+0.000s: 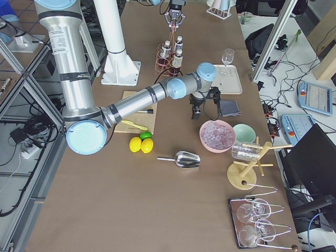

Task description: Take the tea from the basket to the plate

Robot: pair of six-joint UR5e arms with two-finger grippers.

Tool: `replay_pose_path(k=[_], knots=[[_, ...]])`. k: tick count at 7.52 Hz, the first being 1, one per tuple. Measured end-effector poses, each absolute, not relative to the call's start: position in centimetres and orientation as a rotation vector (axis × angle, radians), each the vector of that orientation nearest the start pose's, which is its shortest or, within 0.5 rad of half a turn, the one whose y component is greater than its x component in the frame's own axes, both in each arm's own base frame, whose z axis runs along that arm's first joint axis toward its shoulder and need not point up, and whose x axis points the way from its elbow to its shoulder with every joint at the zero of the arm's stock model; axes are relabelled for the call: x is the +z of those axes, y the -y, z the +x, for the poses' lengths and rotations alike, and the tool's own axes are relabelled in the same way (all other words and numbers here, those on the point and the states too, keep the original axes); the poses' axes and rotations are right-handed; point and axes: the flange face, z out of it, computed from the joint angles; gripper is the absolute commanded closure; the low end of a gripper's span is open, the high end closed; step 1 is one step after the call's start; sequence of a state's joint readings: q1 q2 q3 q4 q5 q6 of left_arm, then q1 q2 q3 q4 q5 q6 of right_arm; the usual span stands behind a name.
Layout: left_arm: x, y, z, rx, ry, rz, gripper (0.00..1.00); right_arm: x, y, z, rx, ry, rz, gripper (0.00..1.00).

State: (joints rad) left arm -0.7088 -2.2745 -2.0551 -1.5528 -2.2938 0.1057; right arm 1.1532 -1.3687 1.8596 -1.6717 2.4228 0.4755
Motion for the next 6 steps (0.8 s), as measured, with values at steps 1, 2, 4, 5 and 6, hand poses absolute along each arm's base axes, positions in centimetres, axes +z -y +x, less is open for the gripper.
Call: replay_pose_path(k=[1, 2, 4, 5, 6], knots=[[5.6, 39.2, 36.5, 1.249, -1.076, 0.869, 1.0, 37.6, 53.4, -19.9, -0.085, 0.923, -0.071, 0.01], [5.5, 39.0, 36.8, 1.253, -1.077, 0.875, 1.0, 33.4, 53.9, -23.2, -0.071, 0.926, -0.109, 0.01], [5.6, 39.1, 37.5, 1.257, -1.077, 0.871, 1.0, 26.3, 53.0, -29.2, -0.01, 0.941, -0.189, 0.01], [5.8, 39.2, 38.0, 1.26, -1.077, 0.862, 1.0, 23.4, 52.0, -31.7, 0.028, 0.954, -0.232, 0.01], [6.0, 39.3, 38.4, 1.261, -1.077, 0.855, 1.0, 21.2, 51.4, -33.0, 0.045, 0.978, -0.274, 0.02]])
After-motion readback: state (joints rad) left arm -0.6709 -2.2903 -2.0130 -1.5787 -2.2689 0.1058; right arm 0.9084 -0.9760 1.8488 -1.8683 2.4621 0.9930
